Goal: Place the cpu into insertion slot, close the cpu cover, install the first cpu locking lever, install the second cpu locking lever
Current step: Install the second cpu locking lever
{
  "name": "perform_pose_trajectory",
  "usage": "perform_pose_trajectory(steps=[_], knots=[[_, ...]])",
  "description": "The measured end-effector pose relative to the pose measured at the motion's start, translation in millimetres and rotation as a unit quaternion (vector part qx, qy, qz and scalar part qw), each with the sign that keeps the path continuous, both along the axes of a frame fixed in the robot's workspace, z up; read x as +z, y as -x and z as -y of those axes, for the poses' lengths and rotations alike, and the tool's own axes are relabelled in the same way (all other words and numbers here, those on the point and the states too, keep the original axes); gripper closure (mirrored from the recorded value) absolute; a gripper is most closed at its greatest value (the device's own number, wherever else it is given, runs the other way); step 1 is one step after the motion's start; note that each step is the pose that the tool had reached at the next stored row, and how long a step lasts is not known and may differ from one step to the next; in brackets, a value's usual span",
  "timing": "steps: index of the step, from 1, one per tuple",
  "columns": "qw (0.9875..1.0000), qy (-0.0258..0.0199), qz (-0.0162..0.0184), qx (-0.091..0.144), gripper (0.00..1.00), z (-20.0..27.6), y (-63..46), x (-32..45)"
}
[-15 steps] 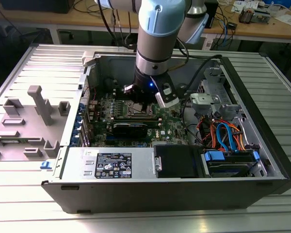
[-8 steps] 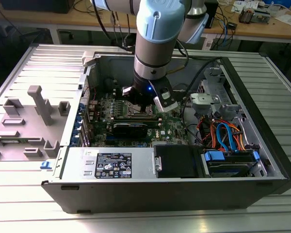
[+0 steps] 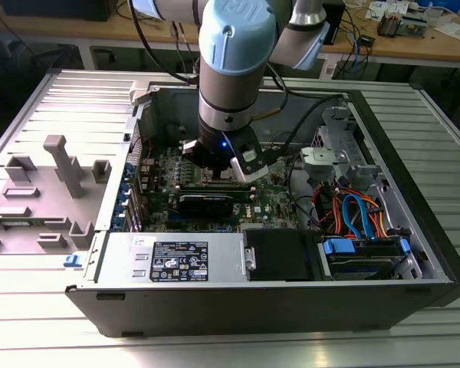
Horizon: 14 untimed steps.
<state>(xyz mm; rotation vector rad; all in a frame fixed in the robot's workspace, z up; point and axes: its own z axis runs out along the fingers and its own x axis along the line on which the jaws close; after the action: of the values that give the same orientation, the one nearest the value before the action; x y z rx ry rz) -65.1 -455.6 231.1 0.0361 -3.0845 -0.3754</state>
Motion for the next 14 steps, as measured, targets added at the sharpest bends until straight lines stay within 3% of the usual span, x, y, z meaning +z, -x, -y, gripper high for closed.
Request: perform_pose_trajectory(steps=[4,11,14], knots=[[1.0000,-0.0001,-0.0001,0.000,0.89,5.7,4.4,-0.5],[1.0000,-0.0029,-0.0001,0.001,0.89,6.3,15.1,-1.1],[1.0000,-0.0063,-0.0001,0.002,0.89,6.3,19.0,-1.8]])
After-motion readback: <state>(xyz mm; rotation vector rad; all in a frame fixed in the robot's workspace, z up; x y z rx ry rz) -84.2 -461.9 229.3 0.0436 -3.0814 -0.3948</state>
